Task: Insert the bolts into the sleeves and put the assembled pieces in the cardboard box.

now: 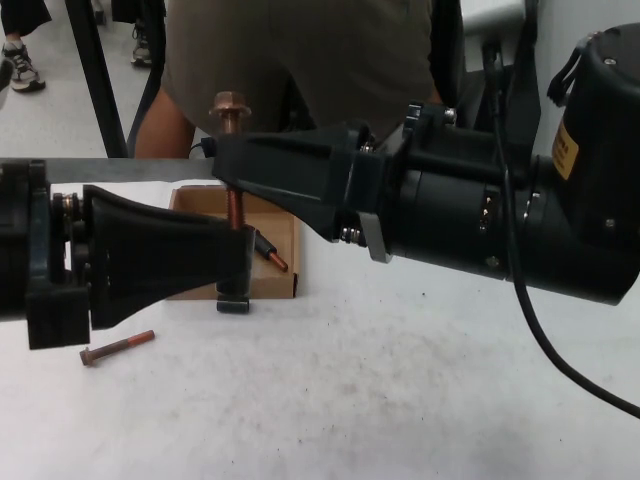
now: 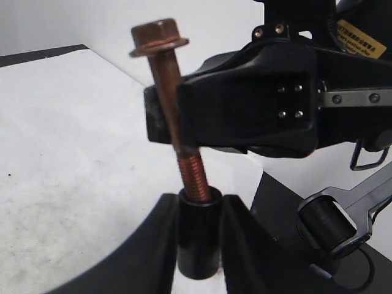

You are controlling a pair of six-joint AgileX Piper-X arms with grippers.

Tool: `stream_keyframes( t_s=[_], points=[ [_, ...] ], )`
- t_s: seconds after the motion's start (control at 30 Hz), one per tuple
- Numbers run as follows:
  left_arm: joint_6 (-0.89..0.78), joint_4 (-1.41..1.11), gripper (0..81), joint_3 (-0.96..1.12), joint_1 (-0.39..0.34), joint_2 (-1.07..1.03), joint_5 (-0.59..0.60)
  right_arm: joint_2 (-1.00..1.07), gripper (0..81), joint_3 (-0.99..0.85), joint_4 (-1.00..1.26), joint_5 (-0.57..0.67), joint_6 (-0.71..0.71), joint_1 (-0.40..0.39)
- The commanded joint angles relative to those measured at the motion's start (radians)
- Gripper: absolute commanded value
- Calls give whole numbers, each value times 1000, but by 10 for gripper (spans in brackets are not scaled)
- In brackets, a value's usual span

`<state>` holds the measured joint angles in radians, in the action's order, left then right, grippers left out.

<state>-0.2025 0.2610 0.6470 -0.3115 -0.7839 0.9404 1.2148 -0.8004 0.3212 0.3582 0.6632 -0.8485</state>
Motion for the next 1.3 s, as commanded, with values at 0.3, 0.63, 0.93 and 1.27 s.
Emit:
stream_keyframes(
  t_s=[0.3, 0.63, 0.93, 1.27],
  points=[
    [-1, -49, 8, 11, -1, 13, -68, -45, 2, -2, -19, -24, -28, -25],
    [-1, -49, 8, 11, -1, 13, -110, -55, 2, -2, -30, -29, -43, -46],
    [-1, -49, 8, 11, -1, 13, -110, -55, 2, -2, -56, 129, -72, -48],
    [-1, -117, 8, 11, -1, 13, -110, -55, 6, -2, -100, 185, -87, -48]
  ],
)
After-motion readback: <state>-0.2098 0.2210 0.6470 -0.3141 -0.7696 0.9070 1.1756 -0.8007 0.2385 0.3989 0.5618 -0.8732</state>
